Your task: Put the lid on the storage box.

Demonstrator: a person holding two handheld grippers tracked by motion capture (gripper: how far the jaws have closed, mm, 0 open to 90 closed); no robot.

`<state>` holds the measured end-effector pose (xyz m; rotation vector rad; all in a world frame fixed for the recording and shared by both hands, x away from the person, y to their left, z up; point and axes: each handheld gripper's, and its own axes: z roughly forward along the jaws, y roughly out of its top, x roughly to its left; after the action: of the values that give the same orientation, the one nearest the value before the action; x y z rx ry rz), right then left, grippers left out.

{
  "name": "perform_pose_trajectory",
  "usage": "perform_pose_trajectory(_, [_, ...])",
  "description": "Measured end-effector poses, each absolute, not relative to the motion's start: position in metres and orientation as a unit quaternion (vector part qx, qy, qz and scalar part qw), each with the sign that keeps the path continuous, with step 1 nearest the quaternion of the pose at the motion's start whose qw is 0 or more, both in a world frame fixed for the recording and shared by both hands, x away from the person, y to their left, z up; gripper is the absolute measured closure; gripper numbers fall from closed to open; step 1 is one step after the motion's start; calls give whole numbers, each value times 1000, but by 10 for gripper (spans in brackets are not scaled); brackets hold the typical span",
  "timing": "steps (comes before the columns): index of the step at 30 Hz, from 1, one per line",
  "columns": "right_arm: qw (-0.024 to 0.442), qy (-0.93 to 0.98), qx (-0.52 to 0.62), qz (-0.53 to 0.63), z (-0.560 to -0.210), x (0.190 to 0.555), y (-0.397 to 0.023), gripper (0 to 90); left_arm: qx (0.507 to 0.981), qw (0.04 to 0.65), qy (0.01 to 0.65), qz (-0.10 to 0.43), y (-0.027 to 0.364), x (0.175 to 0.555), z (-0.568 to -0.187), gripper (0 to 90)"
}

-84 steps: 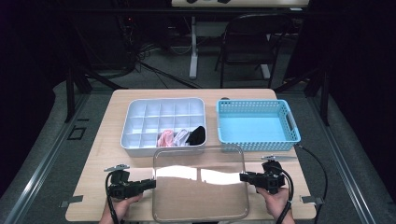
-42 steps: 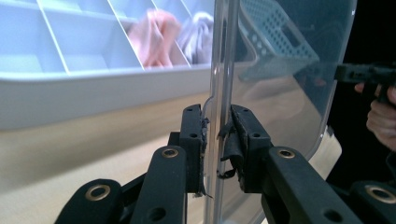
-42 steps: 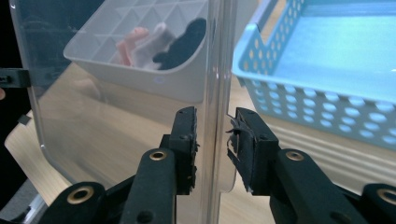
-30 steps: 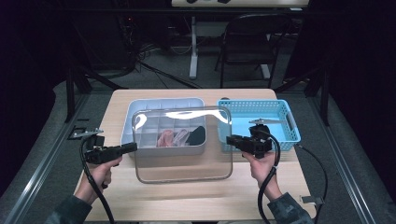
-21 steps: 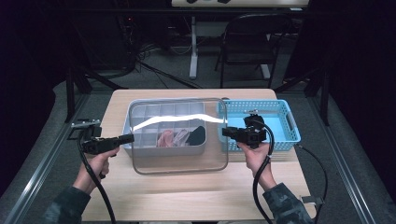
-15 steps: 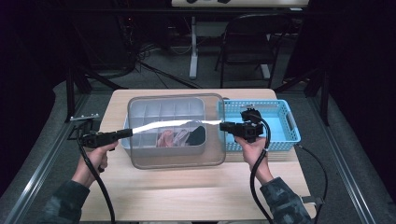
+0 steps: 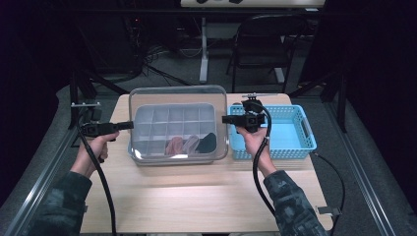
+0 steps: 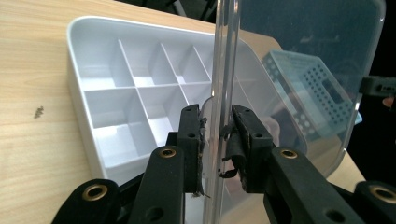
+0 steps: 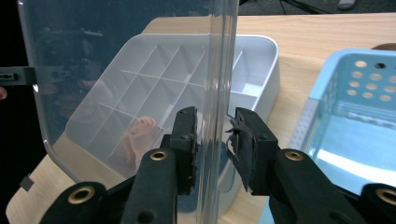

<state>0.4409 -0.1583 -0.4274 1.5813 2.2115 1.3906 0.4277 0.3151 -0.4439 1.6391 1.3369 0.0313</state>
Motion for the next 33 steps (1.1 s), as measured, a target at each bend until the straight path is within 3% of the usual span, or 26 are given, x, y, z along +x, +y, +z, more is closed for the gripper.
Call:
perform_pose_trajectory(12, [11,719,542,435,-444,487,-141,691,683,448,576,7,325,464,-450,744])
perform_pose_trajectory(30, [-10,711,566,417,-491,507,-129,625,672,386,632,-14,327,498,-490,705])
perform_pose_trajectory(33, [-4,715,571,403,-499,508,-126,592,675,372,637,6,325,499,-496,770])
